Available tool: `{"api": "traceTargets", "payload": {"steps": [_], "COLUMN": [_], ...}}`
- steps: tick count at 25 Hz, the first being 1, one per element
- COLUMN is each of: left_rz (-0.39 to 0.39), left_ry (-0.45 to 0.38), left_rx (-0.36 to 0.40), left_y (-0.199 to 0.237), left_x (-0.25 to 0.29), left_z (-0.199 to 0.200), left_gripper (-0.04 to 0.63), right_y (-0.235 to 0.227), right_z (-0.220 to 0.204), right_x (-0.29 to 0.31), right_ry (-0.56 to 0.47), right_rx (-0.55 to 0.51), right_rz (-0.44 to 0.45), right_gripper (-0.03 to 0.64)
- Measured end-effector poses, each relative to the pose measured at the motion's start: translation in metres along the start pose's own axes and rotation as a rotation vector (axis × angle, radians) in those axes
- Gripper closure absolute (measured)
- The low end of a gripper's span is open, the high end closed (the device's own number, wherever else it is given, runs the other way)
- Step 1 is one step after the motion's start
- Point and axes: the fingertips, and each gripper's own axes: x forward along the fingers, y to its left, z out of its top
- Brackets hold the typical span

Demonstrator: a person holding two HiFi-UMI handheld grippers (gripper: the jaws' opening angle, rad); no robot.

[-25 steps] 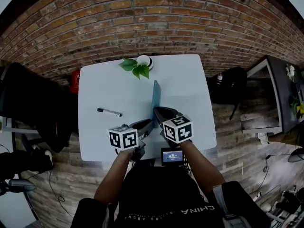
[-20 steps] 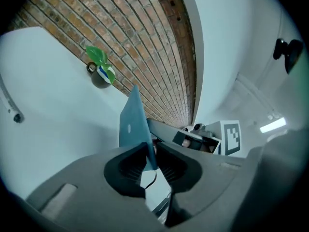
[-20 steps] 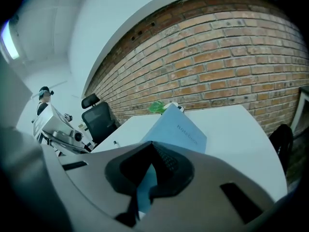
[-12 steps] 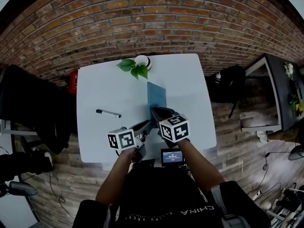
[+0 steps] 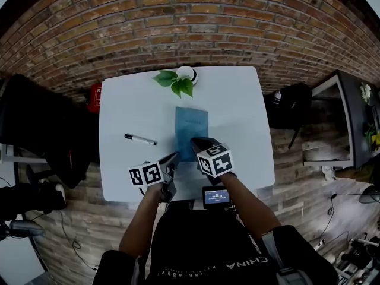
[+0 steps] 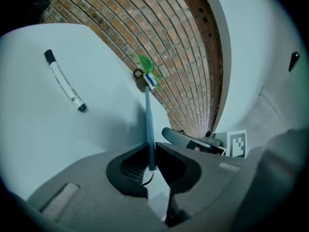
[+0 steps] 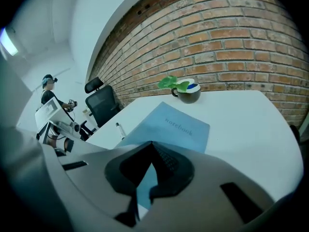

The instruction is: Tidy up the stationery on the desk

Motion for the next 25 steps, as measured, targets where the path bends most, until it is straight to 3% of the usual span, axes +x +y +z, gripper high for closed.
{"api": "traceTargets", "payload": {"steps": [6,9,19,25], "left_rz": [0.055,0.074,0.199,0.184], "left_ry": [-0.004,0.011,0.170,0.180], "left_rx": [-0.107,-0.118,0.092,0.098], "left_y": [0.038,0.048,0.068,0.071], "left_x": [-0.009,-0.011,-0.014,-0.016], "left_z": [-0.007,-0.010,-0.026,-0.031], "left_gripper": [0.545,0.545,0.537,0.537], "right_y": [-0.019,-0.022,-0.023,-0.024], "right_z": [-0.022,-0.030,-0.050,-0.060], "right_x": [0.009,0.011,0.019,0.017], "right_ry": [0.050,0.069,0.126,0.139], "right_rx": [0.026,0.030,0.015,0.038], "right_rz": [-0.043,-0.056,-0.055,-0.053], "right_gripper": [0.607,0.607,0.607,0.607]}}
